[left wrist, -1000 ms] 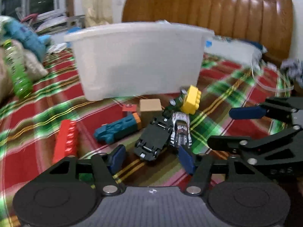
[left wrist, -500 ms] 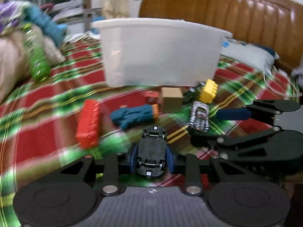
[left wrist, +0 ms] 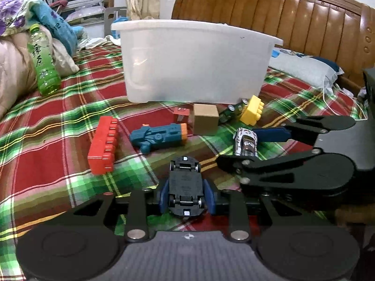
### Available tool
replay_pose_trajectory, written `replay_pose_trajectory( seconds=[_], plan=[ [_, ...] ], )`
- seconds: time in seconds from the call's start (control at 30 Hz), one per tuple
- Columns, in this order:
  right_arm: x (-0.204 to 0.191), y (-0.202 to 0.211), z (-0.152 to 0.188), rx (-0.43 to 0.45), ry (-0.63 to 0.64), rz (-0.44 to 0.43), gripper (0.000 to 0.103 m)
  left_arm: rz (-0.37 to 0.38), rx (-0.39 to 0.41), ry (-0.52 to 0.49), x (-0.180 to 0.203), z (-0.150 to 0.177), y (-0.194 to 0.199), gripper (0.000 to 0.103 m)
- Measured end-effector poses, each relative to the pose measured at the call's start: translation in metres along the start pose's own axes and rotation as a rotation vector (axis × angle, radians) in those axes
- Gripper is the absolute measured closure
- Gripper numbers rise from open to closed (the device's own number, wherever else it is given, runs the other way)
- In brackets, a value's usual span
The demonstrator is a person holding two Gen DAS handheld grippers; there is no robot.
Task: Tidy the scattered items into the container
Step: 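Grasp the black toy car with the left tool while the right tool grasps the silver car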
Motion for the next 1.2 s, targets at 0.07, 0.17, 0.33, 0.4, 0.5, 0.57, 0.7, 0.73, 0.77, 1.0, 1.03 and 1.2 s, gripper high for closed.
replay_pose_trajectory(
  seconds=[0.07,0.17,0.33,0.4,0.5,0.57,0.7,0.73,0.77,1.0,1.03,1.2],
  plan=[
    [0.002,0.005,0.003,-0.025,0.019,-0.035,0.038,0.009,-0.004,0.004,0.003,0.000,0.001,0.068],
    [0.005,0.015,0.007,-0.053,0.071,-0.080,0.038,0.020,-0.010,0.016,0.007,0.001,0.000,0.068],
    [0.016,0.025,0.013,-0.048,0.101,-0.057,0.038,0.011,-0.009,0.049,0.007,0.001,-0.001,0.068],
    [0.018,0.024,0.013,-0.041,0.061,-0.050,0.038,0.007,-0.007,0.053,0.008,0.001,-0.001,0.068],
    [0.015,0.025,0.014,-0.028,0.018,-0.036,0.033,0.003,-0.005,0.045,0.008,0.002,0.001,0.068],
    [0.016,0.026,0.016,-0.014,-0.028,-0.037,0.030,0.002,-0.003,0.048,0.008,0.003,0.001,0.068],
    [0.019,0.025,0.019,-0.008,-0.093,-0.045,0.027,-0.004,0.001,0.051,0.007,0.003,0.002,0.068],
    [0.020,0.023,0.019,-0.011,-0.103,-0.036,0.025,-0.005,0.002,0.053,0.007,0.003,0.002,0.068],
    [0.021,0.021,0.020,-0.022,-0.115,-0.021,0.022,-0.008,0.002,0.054,0.007,0.003,0.001,0.068],
    [0.018,0.024,0.026,-0.017,-0.134,0.093,0.024,-0.017,0.005,0.061,0.008,0.002,0.000,0.067],
    [0.016,0.022,0.023,-0.009,-0.099,0.075,0.029,-0.017,0.004,0.061,0.008,0.002,0.000,0.066],
    [0.008,0.010,0.008,-0.003,0.022,-0.048,0.059,-0.019,-0.003,0.049,0.010,0.001,-0.001,0.065]
  ],
)
Point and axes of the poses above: each gripper's, at about its wrist camera, not at the fingertips, and y roughly against the way its jaws point, x to its right, z to its underside, the point moved 10 cm from there along -y, roughly the way its jaws point, and after that the axes turned 1 degree about -z, right-handed, at the moved point
